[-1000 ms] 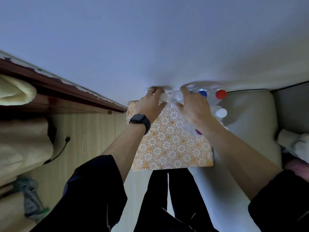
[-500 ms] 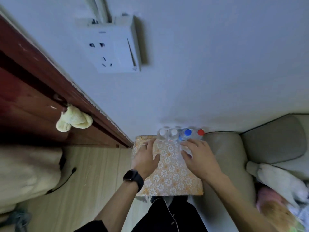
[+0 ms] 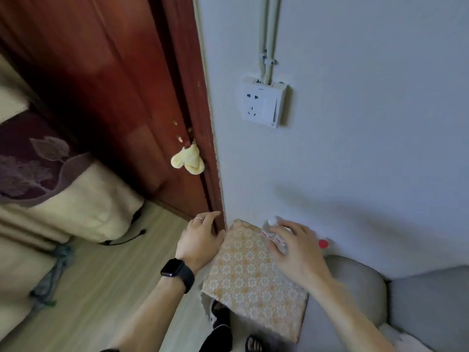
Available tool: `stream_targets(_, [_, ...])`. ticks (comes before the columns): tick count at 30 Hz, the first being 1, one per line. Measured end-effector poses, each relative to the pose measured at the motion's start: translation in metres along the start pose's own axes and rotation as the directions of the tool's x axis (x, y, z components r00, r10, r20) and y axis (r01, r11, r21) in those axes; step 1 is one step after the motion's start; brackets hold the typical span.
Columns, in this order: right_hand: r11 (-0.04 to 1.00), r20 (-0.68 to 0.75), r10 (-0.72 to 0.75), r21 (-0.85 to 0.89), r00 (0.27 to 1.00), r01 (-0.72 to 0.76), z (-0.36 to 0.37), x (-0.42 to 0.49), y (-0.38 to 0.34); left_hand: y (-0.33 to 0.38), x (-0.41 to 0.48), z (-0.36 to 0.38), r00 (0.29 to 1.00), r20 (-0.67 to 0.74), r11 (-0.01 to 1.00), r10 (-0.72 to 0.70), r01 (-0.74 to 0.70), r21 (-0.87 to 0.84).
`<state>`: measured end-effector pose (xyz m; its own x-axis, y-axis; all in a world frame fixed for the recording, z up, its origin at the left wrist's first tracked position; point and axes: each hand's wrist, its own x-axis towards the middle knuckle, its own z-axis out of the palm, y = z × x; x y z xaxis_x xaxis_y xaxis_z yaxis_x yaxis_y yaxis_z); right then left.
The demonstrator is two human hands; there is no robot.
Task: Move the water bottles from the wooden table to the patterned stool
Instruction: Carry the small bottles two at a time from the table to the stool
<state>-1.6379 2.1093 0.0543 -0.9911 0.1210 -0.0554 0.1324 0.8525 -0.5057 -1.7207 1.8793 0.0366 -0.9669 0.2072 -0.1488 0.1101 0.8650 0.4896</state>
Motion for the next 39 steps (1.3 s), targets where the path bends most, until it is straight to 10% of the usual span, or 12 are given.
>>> stream_targets(5, [0.961,0.116,-0.274,0.007,0.955,0.276,0.034,-0.002,-0.066,-0.064,-0.087,-0.023,0.969,-0.119,0.975,-0.218,0.221,0.009])
stream_targets(10, [0.793,0.276,-0.599,0.077,0.752,0.604,0.09,-0.024,-0.185,-0.153,-0.217,-0.064,0.806,-0.36,0.87,-0.471,0.492,-0.038])
stream_targets(18, [0.287,0.429,-0.892,0.3,0.14,0.91,0.194,-0.176,-0.414,-0.256,-0.511,-0.097,0.236,-0.579,0.453,-0.78,0.852,-0.262])
stream_targets(27, [-0.223,0.343,-0.826,0.531,-0.448,0.818,0.264,-0.437,-0.595,-0.284,-0.783,-0.119,-0.313,-0.573,0.039,-0.757,0.854,-0.519])
stream_targets(39, [-0.422,0.033,-0.805,0.67,-0.592,0.611,0.27,-0.605,-0.83,-0.339,-0.967,-0.282,-0.523,-0.712,-0.077,-0.469,0.827,-0.557])
